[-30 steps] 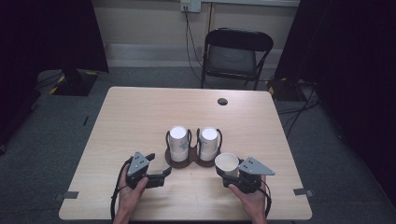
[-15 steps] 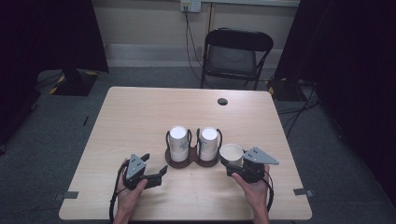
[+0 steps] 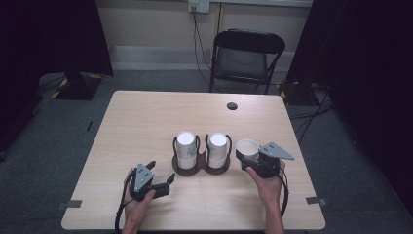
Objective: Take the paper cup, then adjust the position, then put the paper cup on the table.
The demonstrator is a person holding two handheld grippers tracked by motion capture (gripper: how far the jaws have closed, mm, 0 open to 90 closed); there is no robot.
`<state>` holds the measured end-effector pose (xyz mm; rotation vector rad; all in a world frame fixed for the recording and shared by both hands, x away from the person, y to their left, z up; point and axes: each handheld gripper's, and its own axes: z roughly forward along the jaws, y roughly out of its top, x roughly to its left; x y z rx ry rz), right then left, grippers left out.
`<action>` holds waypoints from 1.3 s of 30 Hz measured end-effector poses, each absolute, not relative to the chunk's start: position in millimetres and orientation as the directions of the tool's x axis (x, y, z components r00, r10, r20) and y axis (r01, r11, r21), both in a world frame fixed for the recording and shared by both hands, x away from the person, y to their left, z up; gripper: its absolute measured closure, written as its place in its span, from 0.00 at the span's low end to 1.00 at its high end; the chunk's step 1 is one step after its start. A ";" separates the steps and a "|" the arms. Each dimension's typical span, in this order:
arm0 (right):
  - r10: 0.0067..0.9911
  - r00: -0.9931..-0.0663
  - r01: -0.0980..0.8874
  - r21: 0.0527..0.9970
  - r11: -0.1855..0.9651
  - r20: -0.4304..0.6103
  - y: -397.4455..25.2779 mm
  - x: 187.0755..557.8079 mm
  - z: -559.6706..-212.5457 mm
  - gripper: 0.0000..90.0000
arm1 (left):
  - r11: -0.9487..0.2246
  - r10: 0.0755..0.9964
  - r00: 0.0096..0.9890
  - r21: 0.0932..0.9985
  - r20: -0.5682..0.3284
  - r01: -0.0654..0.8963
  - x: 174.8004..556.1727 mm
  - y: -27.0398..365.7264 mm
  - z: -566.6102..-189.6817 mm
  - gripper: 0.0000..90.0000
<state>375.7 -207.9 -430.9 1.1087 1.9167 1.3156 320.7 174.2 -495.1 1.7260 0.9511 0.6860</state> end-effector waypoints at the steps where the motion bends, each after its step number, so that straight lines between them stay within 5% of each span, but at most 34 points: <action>1: 0.867 -0.498 0.322 0.932 0.169 0.015 -208.9 378.2 -430.2 0.34 | -0.180 0.851 0.526 0.944 0.008 0.277 320.2 174.7 -495.0 0.18; 24: 0.897 -0.443 0.329 0.933 0.149 0.013 -213.5 432.3 -417.5 0.34 | -0.127 0.872 0.489 0.950 -0.031 0.286 319.8 178.3 -495.3 0.18; 39: 0.925 -0.378 0.390 0.913 0.117 0.043 -220.0 470.7 -444.3 0.32 | -0.097 0.865 0.498 0.955 -0.059 0.282 320.0 182.3 -495.7 0.18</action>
